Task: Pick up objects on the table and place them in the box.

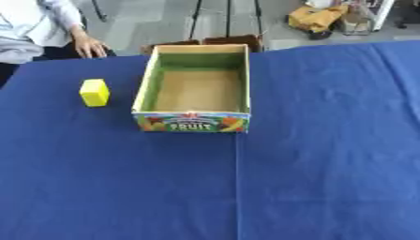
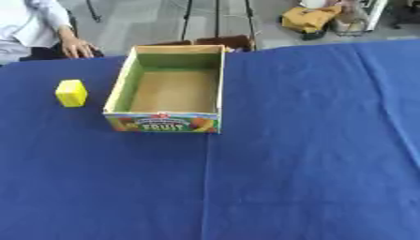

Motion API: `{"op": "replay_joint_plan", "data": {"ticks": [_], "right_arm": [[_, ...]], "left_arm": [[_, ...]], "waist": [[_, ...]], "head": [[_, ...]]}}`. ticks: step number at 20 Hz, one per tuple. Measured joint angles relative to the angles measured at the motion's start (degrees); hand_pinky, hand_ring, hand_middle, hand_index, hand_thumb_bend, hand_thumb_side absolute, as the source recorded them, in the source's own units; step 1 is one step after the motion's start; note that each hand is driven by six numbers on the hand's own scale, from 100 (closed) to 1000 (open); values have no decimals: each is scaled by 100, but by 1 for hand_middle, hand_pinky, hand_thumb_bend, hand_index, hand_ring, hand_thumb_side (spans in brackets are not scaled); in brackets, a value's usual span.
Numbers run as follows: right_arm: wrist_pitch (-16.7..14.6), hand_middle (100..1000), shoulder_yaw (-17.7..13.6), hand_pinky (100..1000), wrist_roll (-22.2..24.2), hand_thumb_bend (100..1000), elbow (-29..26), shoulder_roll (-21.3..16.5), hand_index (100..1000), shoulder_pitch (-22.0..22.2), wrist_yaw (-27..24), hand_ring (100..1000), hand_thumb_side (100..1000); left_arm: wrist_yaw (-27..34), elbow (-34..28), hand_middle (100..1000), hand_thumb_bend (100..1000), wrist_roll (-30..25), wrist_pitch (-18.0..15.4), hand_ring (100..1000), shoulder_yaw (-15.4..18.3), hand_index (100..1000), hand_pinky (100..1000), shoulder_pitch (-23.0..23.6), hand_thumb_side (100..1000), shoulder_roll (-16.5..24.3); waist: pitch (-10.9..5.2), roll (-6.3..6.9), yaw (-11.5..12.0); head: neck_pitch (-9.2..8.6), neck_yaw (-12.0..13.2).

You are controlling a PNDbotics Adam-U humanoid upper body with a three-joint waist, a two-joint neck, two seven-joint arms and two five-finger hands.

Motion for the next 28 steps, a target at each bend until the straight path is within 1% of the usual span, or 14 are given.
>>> {"op": "replay_joint_plan", "data": {"ticks": [4, 8, 11, 15, 17, 21, 23, 25, 26, 28], "right_arm": [[-7, 687, 33, 600, 31, 100, 0, 0, 788, -5, -16, 635, 797], [-20, 684, 51, 600, 47, 100, 0, 0, 786, -50, -43, 633, 795], [-20, 682, 70, 600, 52, 100, 0, 0, 785, -53, -53, 632, 794], [-34, 680, 105, 601, 95, 100, 0, 0, 784, -90, -84, 630, 794], [-44, 678, 114, 601, 121, 100, 0, 0, 783, -104, -99, 627, 793], [-52, 675, 139, 601, 147, 100, 0, 1, 781, -109, -134, 624, 791], [-60, 672, 140, 602, 160, 100, 0, 1, 780, -118, -161, 622, 789], [-67, 670, 141, 602, 171, 100, 0, 1, 778, -136, -194, 620, 785], [-71, 668, 141, 602, 176, 100, 0, 1, 777, -148, -205, 618, 784], [-75, 666, 143, 602, 192, 100, 0, 1, 775, -154, -234, 616, 784]], "left_arm": [[-113, 507, 977, 378, -1010, -246, 982, -223, 1000, 844, -575, 993, 48], [-239, 1075, 985, 472, -1803, -561, 993, -454, 1000, 859, -1120, 1000, -12], [-422, 1479, 981, 510, -2212, -809, 998, -615, 1000, 865, -1470, 1000, -162], [-786, 2041, 979, 515, -2678, -1057, 999, -828, 1000, 864, -1921, 1000, -413], [-983, 2324, 984, 532, -2883, -1146, 1000, -922, 1000, 869, -2117, 999, -553], [-1420, 2847, 999, 585, -3260, -1260, 1000, -1084, 1000, 886, -2395, 935, -785], [-1692, 3100, 1000, 611, -3475, -1292, 1000, -1138, 1000, 894, -2498, 907, -889], [-1932, 3325, 1000, 603, -3718, -1309, 1000, -1173, 1000, 898, -2561, 867, -989], [-2033, 3416, 1000, 571, -3849, -1313, 1000, -1178, 1000, 897, -2579, 830, -1034], [-2189, 3558, 1000, 479, -4083, -1324, 1000, -1196, 1000, 891, -2618, 751, -1098]], "waist": [[0, 0, -53], [0, 0, -133], [0, 1, -186], [0, 1, -269], [0, 2, -314], [0, 8, -424], [0, 38, -470], [5, 66, -509], [5, 72, -521], [6, 75, -541]], "head": [[-13, 62], [-29, 216], [-82, 316], [-143, 404], [-177, 433], [-203, 483], [-229, 504], [-257, 509], [-279, 513], [-305, 524]]}}
